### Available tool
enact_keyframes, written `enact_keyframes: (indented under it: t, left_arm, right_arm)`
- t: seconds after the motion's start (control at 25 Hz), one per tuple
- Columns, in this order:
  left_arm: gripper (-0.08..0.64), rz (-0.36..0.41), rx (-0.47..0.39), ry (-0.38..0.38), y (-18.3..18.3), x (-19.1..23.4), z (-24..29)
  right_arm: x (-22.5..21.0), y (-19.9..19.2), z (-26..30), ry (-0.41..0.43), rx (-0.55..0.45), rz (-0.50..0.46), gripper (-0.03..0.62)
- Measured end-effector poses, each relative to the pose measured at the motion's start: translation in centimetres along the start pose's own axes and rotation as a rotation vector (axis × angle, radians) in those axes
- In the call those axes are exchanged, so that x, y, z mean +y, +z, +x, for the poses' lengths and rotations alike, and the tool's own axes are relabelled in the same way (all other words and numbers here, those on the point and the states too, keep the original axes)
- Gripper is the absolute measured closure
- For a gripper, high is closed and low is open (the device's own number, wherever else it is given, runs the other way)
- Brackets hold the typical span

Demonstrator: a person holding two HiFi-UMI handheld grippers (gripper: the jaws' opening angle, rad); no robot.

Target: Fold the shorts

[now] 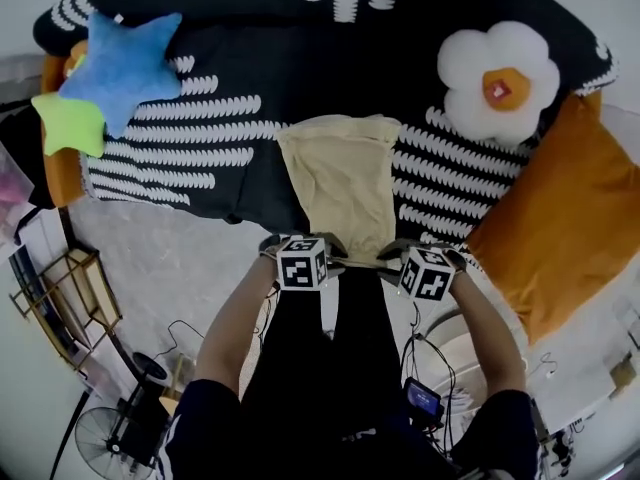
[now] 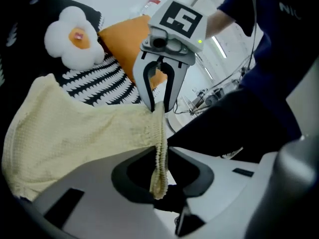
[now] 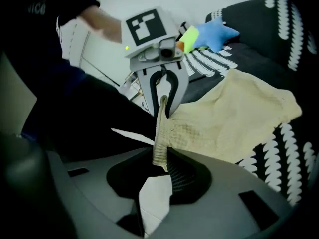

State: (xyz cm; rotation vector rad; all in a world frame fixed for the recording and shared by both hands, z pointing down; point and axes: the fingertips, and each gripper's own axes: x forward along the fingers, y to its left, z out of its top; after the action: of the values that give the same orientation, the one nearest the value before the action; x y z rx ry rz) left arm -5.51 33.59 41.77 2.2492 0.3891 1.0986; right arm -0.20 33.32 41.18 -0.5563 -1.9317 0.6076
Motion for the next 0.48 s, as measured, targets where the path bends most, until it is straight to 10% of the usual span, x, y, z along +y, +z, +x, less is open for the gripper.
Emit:
enact_keyframes:
  t: [0.48]
  left_arm:
    - [0.485, -0.301, -0.257, -0.083, 3.6, 10.3, -12.8]
  right_arm:
    - [-13.4, 9.1, -10.9, 0.082, -0.281, 0.243, 0.488]
